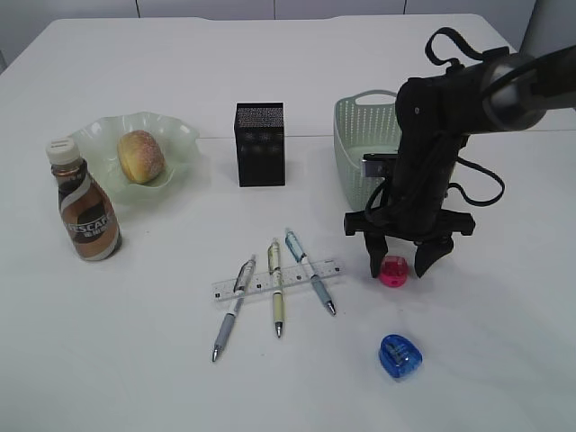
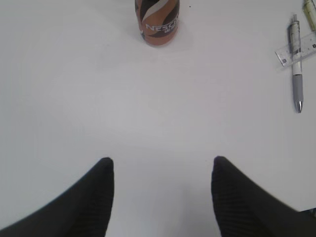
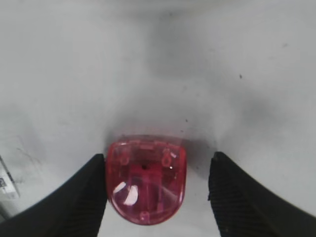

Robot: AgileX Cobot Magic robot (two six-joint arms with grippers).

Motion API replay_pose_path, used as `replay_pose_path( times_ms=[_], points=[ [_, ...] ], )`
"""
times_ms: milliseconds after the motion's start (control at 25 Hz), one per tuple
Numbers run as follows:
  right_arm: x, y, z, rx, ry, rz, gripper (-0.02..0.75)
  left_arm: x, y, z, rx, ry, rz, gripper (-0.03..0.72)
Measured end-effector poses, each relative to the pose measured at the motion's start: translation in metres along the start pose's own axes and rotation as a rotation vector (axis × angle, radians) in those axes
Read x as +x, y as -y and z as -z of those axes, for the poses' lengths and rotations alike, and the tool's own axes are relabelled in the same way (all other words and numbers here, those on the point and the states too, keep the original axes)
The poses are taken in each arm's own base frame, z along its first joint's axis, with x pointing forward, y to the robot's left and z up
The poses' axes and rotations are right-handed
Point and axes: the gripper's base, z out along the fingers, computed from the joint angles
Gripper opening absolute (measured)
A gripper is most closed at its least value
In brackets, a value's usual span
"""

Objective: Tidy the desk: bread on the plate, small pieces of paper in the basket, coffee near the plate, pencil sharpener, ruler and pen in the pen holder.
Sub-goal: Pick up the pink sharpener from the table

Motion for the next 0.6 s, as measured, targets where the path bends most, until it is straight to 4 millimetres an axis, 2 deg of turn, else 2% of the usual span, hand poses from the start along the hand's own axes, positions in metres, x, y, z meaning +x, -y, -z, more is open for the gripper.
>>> replay_pose_path(
  times_ms=[600],
  points=[
    [-0.0005,0.0001,-0.0045,0.002,-0.004,-0.001,0.465,0.0002,0.0,0.0,0.0,-0.002,0.0,0.445]
  ],
)
